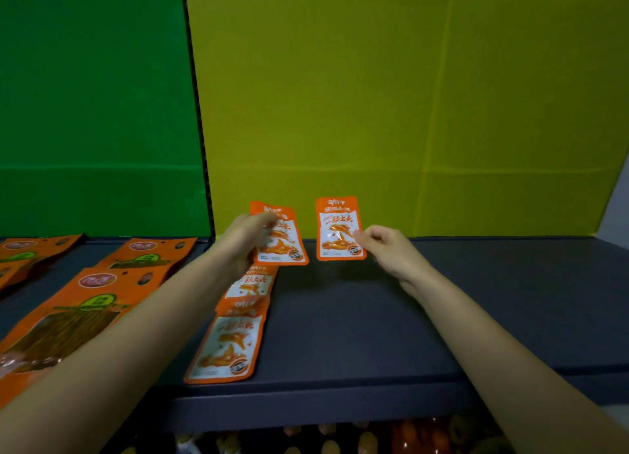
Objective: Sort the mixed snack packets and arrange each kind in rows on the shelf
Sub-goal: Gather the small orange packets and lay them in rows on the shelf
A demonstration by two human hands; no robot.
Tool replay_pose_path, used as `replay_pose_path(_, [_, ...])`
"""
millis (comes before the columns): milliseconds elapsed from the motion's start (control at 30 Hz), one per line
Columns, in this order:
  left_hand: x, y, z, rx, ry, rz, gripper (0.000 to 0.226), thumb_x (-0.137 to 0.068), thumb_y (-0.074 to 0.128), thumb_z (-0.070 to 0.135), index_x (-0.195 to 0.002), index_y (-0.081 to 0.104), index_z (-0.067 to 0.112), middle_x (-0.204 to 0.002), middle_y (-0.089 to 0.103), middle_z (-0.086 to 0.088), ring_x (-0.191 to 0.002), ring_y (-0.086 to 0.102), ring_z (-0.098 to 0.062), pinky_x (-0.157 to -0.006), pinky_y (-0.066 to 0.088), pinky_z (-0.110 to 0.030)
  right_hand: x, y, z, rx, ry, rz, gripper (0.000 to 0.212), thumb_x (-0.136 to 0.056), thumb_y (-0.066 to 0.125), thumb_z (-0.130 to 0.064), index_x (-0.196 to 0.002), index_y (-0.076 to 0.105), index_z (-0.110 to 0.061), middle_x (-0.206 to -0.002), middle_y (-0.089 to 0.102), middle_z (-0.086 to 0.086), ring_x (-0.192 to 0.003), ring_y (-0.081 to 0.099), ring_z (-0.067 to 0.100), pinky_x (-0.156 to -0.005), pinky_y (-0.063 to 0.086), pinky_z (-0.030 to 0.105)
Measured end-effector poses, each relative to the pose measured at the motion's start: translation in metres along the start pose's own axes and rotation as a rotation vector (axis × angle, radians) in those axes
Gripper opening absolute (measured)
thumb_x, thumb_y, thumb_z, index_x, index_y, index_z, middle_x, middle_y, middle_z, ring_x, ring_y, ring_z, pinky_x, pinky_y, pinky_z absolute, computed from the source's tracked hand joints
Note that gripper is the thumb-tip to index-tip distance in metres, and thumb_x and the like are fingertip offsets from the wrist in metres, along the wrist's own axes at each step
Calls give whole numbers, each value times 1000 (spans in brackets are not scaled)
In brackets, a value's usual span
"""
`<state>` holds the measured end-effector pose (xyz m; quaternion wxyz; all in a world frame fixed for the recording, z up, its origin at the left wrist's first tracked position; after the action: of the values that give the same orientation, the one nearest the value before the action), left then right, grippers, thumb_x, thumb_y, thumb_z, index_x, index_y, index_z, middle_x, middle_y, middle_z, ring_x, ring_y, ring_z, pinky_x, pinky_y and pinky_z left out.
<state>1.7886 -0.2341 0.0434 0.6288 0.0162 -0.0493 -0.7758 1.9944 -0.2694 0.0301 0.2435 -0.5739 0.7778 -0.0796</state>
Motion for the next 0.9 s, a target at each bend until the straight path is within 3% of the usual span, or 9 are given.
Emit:
replay_pose_path(67, [-6, -12, 1, 1, -48, 51, 22, -93, 43, 15, -71, 47, 9, -36, 58, -1, -29, 55, -11, -33, 45, -16, -16, -6, 24, 74, 70, 2, 22, -92, 56, -27, -79, 60, -9, -97, 67, 24, -78, 56, 24, -70, 40, 32])
replay_pose_path(200, [-11, -27, 0, -86, -107, 71, 18, -91, 40, 14, -74, 45, 9, -38, 58, -2, -28, 54, -12, -34, 46, -16, -38, -1, 62, 382, 193, -77, 33, -91, 54, -36, -65, 53, -17, -82, 63, 7, -84, 54, 21, -70, 35, 28])
replay_pose_path(333, [-11, -29, -3, -172, -138, 32, 14, -91, 42, 12, -78, 46, 7, -41, 61, -3, -31, 56, -12, -36, 46, -16, -51, 3, 69, 596, 222, -92, 39, -87, 51, -51, -64, 54, -20, -102, 67, 7, -101, 60, 29, -74, 40, 32])
replay_pose_path(467, [-16, -25, -9, -245, -140, -18, 11, -91, 51, 13, -82, 52, 6, -47, 65, -2, -37, 61, -11, -40, 50, -15, -57, 5, 71, 682, 212, -85, 39, -87, 50, -53, -69, 58, -20, -105, 67, 7, -103, 59, 28, -72, 41, 32])
replay_pose_path(600, [-19, -13, -10, -301, -117, -130, 8, -91, 54, 15, -94, 56, 8, -66, 70, -4, -49, 66, -11, -48, 54, -19, -62, 5, 73, 723, 192, -74, 37, -87, 50, -53, -73, 57, -19, -109, 66, 9, -104, 59, 29, -74, 42, 34])
replay_pose_path(833, [-20, 9, -24, -276, -120, -172, 8, -87, 59, 9, -90, 61, 2, -59, 71, -3, -48, 66, -10, -45, 53, -18, -60, 0, 72, 737, 152, -20, 42, -87, 53, -49, -88, 65, -8, -109, 65, 14, -105, 58, 32, -73, 44, 34])
replay_pose_path(900, [-22, 19, -31, -254, -96, -172, 5, -86, 59, 6, -86, 62, 1, -58, 71, -3, -48, 67, -9, -47, 54, -18, -58, -2, 68, 741, 121, -2, 43, -88, 52, -48, -76, 62, -8, -109, 65, 16, -105, 58, 34, -73, 44, 33])
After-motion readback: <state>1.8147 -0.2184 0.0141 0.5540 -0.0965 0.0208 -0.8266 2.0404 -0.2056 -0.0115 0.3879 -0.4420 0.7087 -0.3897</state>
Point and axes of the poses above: each hand's wrist, its own x-axis away from the middle knuckle, its own y-axis out of the palm, z = x × y, the point moved 8 cm from there along -x, towards the middle knuckle
